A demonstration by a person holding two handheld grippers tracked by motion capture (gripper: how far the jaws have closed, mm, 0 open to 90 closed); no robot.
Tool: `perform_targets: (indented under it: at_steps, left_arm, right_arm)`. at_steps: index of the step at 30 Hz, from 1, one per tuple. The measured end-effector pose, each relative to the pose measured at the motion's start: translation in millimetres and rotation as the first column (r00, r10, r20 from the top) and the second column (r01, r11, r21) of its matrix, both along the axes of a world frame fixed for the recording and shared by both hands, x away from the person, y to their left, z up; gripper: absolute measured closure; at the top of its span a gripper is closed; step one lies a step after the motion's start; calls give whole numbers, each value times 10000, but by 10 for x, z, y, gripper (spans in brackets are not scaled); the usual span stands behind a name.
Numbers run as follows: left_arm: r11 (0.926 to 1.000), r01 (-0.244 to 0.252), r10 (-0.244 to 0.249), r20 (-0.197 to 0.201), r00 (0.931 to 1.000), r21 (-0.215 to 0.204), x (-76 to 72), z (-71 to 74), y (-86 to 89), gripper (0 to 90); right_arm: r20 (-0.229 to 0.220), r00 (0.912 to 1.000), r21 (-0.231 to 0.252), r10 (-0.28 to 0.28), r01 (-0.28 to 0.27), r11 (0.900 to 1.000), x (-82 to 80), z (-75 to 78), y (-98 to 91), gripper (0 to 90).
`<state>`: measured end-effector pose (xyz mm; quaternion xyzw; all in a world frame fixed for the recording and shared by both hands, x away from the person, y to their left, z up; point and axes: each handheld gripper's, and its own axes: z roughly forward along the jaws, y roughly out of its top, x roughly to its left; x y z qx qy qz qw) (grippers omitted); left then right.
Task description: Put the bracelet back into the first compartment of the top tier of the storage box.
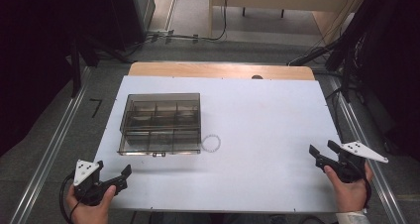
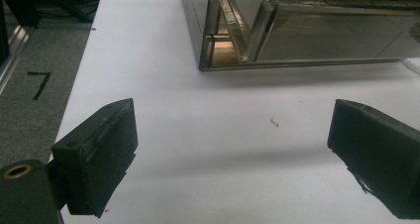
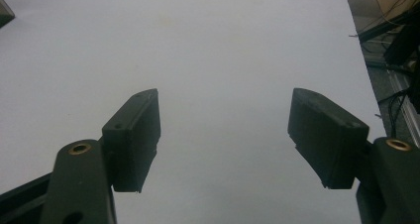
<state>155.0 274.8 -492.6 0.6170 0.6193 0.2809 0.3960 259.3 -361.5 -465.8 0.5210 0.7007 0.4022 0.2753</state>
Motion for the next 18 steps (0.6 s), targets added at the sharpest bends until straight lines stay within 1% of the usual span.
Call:
perform_targets:
  at_steps: [7, 13, 18]
  left_arm:
    - [10000, 31, -31, -132, 9999, -6, 20, -12, 24, 56]
    - [10000, 51, -51, -153, 9999, -32, 18, -11, 31, 55]
    - [10000, 37, -38, -142, 9999, -84, 19, -18, 29, 42]
  right_arm:
    - [-22, 10000, -50, 77, -77, 10000, 5, 1, 26, 267]
    - [-80, 9998, -110, 207, -208, 9997, 15, -4, 70, 268]
    - [-29, 9994, -169, 351, -352, 9992, 13, 11, 123, 268]
